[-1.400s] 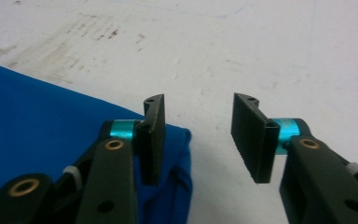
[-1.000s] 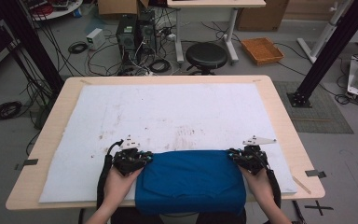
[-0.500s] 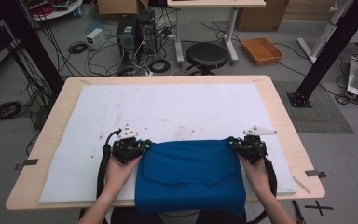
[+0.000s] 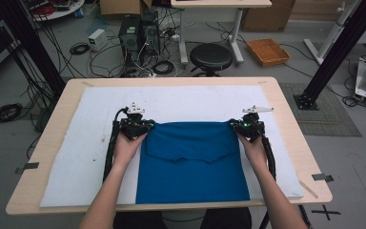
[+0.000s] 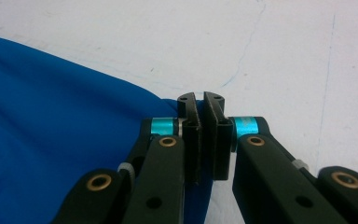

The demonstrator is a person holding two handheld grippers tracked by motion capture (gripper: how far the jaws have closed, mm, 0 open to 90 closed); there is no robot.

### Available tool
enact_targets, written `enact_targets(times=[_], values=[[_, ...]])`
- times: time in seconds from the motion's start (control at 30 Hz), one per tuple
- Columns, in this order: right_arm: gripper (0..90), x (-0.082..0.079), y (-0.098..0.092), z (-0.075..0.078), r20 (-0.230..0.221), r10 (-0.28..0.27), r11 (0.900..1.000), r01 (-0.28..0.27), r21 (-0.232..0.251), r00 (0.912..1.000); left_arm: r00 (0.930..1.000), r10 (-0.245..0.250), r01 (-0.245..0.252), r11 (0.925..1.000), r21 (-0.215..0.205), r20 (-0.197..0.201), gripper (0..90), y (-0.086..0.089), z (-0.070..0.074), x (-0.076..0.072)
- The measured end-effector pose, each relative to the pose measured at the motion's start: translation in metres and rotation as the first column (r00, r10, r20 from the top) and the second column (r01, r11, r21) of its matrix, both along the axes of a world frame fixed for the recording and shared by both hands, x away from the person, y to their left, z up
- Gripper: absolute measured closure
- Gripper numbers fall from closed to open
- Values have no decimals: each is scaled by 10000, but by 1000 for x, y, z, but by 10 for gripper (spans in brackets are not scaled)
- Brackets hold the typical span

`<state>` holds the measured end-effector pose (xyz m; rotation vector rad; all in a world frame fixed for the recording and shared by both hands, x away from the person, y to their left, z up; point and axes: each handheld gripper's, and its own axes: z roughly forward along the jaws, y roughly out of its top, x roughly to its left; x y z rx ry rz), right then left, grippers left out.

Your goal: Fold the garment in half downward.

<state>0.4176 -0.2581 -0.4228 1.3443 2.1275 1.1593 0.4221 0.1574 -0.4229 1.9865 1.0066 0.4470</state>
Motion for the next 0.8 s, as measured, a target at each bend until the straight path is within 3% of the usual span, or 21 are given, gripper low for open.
enact_targets(times=[0.17, 0.37, 0.47, 0.53, 0.6, 0.7, 0.8], values=[[862, 9, 2, -3, -52, -78, 9999, 78, -91, 10000, 9997, 19, -16, 9999, 137, -262, 853, 0, -8, 7], [819, 8, 6, -5, -40, -256, 9983, 254, -532, 9997, 9998, 69, -62, 9994, 354, -200, 828, -4, -9, 10], [744, 6, 6, -4, 129, -392, 9973, 400, -623, 9991, 9984, 569, -568, 9981, 221, -2, 643, -1, -4, 7], [678, 4, 3, -2, 198, -482, 9977, 491, -469, 9986, 9973, 714, -716, 9974, 99, 164, 629, 3, 2, 2], [657, 1, -1, 0, 235, -526, 9980, 534, -342, 9983, 9947, 972, -971, 9953, -52, 325, 559, 7, 7, -6], [610, -8, -7, 4, 398, -651, 9976, 660, -219, 9971, 9928, 1166, -1160, 9929, -253, 257, 495, 12, 13, -19], [588, -19, -14, 7, 441, -644, 9979, 645, -10, 9970, 9927, 1208, -1206, 9926, -148, 67, 452, 15, 16, -39]])
